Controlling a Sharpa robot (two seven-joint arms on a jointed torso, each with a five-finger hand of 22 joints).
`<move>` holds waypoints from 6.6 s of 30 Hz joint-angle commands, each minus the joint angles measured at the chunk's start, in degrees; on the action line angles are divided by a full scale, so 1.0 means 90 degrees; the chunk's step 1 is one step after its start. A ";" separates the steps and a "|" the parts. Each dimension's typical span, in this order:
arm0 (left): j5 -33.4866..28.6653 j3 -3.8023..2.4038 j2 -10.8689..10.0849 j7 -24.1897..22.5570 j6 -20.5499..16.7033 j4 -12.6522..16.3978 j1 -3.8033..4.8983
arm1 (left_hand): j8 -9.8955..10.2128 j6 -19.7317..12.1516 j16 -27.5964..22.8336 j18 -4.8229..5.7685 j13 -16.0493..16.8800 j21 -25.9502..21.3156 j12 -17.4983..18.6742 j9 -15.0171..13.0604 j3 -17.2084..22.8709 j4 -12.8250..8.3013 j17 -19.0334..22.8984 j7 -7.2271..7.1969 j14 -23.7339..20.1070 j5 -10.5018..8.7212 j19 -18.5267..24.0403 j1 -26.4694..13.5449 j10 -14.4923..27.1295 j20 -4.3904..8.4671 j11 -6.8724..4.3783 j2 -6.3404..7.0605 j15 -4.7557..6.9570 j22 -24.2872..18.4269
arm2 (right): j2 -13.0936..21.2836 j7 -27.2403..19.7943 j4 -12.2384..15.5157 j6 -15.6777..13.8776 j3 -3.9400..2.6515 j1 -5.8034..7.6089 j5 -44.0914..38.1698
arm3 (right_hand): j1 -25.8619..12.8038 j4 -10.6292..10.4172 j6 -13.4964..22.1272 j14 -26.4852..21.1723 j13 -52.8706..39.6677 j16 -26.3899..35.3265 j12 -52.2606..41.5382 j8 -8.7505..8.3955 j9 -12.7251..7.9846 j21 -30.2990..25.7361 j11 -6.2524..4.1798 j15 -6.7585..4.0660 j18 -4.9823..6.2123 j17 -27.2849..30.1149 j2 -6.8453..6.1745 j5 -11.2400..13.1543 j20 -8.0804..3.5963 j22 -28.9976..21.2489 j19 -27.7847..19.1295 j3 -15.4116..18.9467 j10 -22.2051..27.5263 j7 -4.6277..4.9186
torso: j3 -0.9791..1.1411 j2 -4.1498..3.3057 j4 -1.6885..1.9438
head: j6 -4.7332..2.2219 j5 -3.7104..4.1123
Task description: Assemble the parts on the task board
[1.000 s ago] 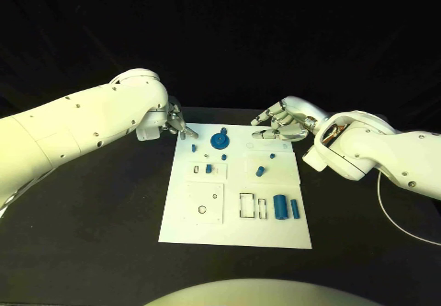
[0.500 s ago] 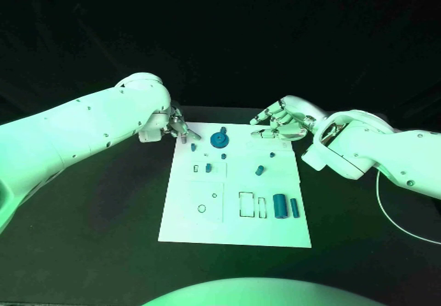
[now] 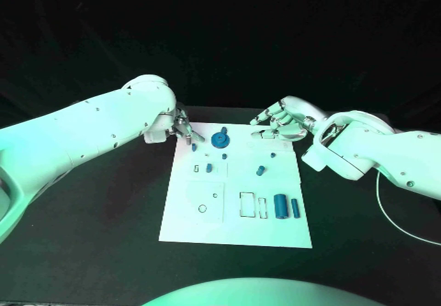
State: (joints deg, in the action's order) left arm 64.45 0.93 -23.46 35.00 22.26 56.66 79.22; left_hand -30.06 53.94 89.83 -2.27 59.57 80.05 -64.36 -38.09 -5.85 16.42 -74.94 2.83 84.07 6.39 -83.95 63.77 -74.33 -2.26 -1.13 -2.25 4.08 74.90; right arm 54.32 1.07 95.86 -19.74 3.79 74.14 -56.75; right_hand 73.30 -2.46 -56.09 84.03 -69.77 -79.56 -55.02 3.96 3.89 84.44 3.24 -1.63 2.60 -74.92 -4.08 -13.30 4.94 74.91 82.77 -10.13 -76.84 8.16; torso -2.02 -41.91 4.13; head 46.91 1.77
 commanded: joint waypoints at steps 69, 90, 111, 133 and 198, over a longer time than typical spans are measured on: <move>-0.0879 0.0074 -0.1086 -0.0554 -0.1375 0.1726 -0.0070 | -0.0406 -0.0229 0.0019 -0.0070 -0.0534 -0.0095 0.0421 -0.0424 0.4568 -0.1285 -0.1674 -0.0032 0.0659 0.0023 -0.0096 0.1024 0.0024 0.0075 -0.0049 0.0843 0.0074 0.0717 | 0.0014 0.0051 -0.0001 0.0137 0.0012 -0.0012 -0.0055 | -0.0019 -0.0026 -0.0012 0.0343 0.0046 0.0066 0.0090 -0.0009 0.0005 -0.0059 -0.0017 0.0043 0.0050 -0.0217 0.0081 -0.0048 0.0000 0.0195 -0.0051 0.0021 0.0073 0.0016 | -0.0007 0.0006 0.0011 | 0.0059 0.0047; 0.0346 0.0139 -0.1840 -0.0847 -0.1368 0.3003 -0.0486 | -0.0426 -0.0188 0.0019 -0.0047 -0.0491 -0.0012 0.0367 -0.0436 0.4760 -0.1373 -0.1674 -0.0052 0.0659 0.0010 -0.0144 0.0953 -0.0062 0.0086 -0.0068 0.0999 0.0087 0.0795 | 0.0002 0.0018 -0.0012 0.0126 0.0020 -0.0035 -0.0103 | -0.0017 -0.0027 -0.0012 0.0343 0.0051 0.0069 0.0097 -0.0009 0.0005 -0.0061 -0.0017 0.0043 0.0050 -0.0216 0.0085 -0.0053 0.0000 0.0193 -0.0053 0.0021 0.0077 0.0016 | -0.0010 0.0040 0.0048 | 0.0121 -0.0019; 0.0603 0.0153 -0.1684 -0.0740 -0.0912 0.2803 -0.0590 | -0.0423 -0.0176 0.0019 -0.0044 -0.0488 -0.0002 0.0363 -0.0433 0.4801 -0.1392 -0.1674 -0.0055 0.0659 0.0011 -0.0150 0.0953 -0.0076 0.0088 -0.0072 0.1019 0.0089 0.0805 | 0.0001 -0.0007 -0.0012 0.0179 0.0020 -0.0042 0.0037 | -0.0015 -0.0028 -0.0013 0.0342 0.0055 0.0070 0.0102 -0.0008 0.0005 -0.0062 -0.0017 0.0044 0.0051 -0.0215 0.0087 -0.0056 0.0000 0.0191 -0.0054 0.0021 0.0080 0.0016 | -0.0009 0.0037 0.0042 | 0.0175 -0.0055; 0.0612 0.0164 -0.1659 -0.0676 -0.0627 0.2764 -0.0618 | -0.0422 -0.0157 0.0019 -0.0041 -0.0471 0.0008 0.0346 -0.0430 0.4842 -0.1416 -0.1674 -0.0057 0.0659 0.0010 -0.0156 0.0951 -0.0101 0.0089 -0.0075 0.1045 0.0091 0.0816 | 0.0003 -0.0016 -0.0014 0.0194 0.0020 -0.0045 0.0040 | -0.0015 -0.0028 -0.0013 0.0342 0.0055 0.0070 0.0102 -0.0008 0.0005 -0.0062 -0.0017 0.0044 0.0051 -0.0215 0.0087 -0.0056 0.0000 0.0191 -0.0054 0.0021 0.0080 0.0016 | -0.0006 0.0037 0.0042 | 0.0201 -0.0061; 0.0422 0.0161 -0.1314 -0.0312 -0.0945 0.2605 -0.0616 | -0.0471 0.0585 0.0019 0.0069 -0.0049 0.0415 -0.0046 -0.0378 0.3910 -0.0949 -0.1674 -0.0307 0.0659 -0.0027 -0.0374 -0.0394 -0.0626 0.0200 -0.0257 0.1134 0.0216 0.1184 | 0.0000 -0.0035 -0.0025 0.0179 0.0022 -0.0051 0.0067 | 0.0003 -0.0025 -0.0010 0.0342 0.0061 0.0075 0.0098 -0.0008 0.0005 -0.0067 -0.0018 0.0044 0.0051 -0.0215 0.0095 -0.0069 0.0000 0.0189 -0.0054 0.0026 0.0083 0.0017 | -0.0004 0.0036 0.0043 | 0.0260 -0.0069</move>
State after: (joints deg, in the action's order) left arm 68.73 2.25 -35.45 32.42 13.34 79.90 73.90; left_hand -34.17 58.97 89.83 -2.27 59.08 83.43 -64.57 -41.50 29.62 7.98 -74.93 0.06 84.07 6.12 -84.15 60.71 -79.56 -0.82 -3.30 8.02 5.73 74.90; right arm 54.31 1.24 95.56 -18.67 3.99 73.72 -56.02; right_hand 73.31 -2.46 -56.09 84.03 -69.27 -79.22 -54.46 3.96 3.89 84.23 3.05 -1.63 2.60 -74.91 -3.63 -13.52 4.94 74.95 82.77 -10.14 -76.65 8.16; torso -2.07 -41.56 4.52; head 49.15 1.13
